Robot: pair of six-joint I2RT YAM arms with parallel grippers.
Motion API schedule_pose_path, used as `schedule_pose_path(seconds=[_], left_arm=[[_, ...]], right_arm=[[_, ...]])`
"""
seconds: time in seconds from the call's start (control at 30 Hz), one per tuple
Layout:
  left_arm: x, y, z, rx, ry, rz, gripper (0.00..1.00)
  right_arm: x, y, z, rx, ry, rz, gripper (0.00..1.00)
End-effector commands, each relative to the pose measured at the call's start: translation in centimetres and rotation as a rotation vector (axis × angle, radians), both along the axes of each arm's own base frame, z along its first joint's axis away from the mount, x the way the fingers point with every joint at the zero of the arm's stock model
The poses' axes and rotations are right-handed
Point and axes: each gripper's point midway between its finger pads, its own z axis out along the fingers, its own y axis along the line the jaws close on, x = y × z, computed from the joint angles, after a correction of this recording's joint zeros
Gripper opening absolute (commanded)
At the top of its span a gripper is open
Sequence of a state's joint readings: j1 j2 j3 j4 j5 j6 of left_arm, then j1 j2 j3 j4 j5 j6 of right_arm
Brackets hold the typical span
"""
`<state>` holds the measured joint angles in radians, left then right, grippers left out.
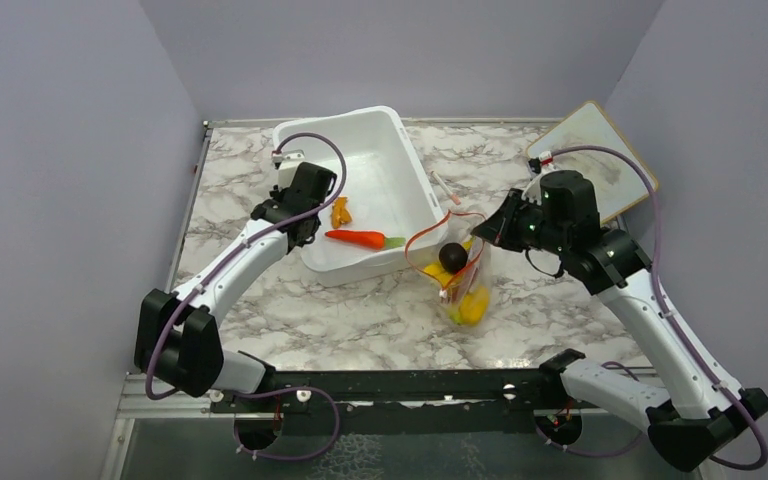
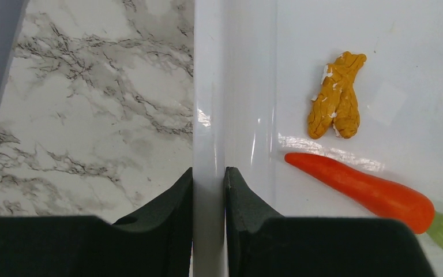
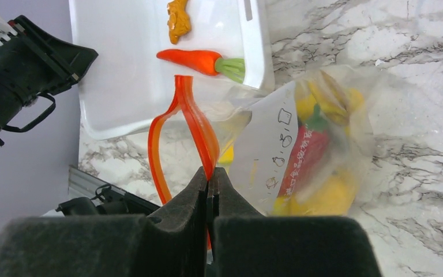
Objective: Place the food in the zip-top bag and seal the zipper
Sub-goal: Adjust the bin at the center of the board, then pick up the fake vegetable from the bin.
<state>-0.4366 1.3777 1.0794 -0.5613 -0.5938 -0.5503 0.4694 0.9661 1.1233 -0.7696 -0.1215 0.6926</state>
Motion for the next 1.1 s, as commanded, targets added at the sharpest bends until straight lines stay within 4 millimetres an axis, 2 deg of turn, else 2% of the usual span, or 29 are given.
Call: schedule_pose_path(seconds=[0.0, 0.17, 0.2, 0.3, 0.37, 0.6, 0.77, 0.87, 1.07], left_arm=[[1.2, 2.3, 1.5, 0.177, 0.003, -0.029, 0.18], [1.5, 3.4, 0.9, 0.267, 0.031, -0.038, 0.20], [1.5, 3.3, 1.0, 0.255, 0.027, -0.035, 0.23], [1.5, 2.7, 1.6, 0.194, 0.011, -0.014, 0.47], [1.6, 2.4, 2.2, 0.157, -0.003, 0.004, 0.55], [2.8, 0.1, 6.1, 0.002, -0.083, -0.007, 0.63], [4.5, -3.5, 8.5, -0.133, -0.109, -0.112, 0.64], [5.5, -4.9, 8.0, -0.166, -0.083, -0.148, 0.66], [7.9, -5.9, 4.5, -0.141, -0.012, -0.144, 0.68]], right_arm=[[1.1, -0.4, 1.7, -0.053, -0.038, -0.003, 0.01], [1.8, -0.2, 1.1, -0.076, -0.040, 0.003, 0.01], [1.7, -0.3, 0.8, -0.079, -0.037, 0.003, 0.01], [1.2, -0.7, 0.0, -0.095, -0.029, 0.007, 0.01], [0.9, -1.5, -0.7, -0.129, -0.012, -0.018, 0.01], [-0.1, -2.8, -1.1, -0.181, -0.013, -0.026, 0.01], [-0.2, -3.0, -0.7, -0.181, -0.029, -0.033, 0.01], [-0.2, -3.1, -0.2, -0.175, -0.032, -0.038, 0.01], [-0.9, -3.1, 1.1, -0.172, -0.032, -0.016, 0.01]])
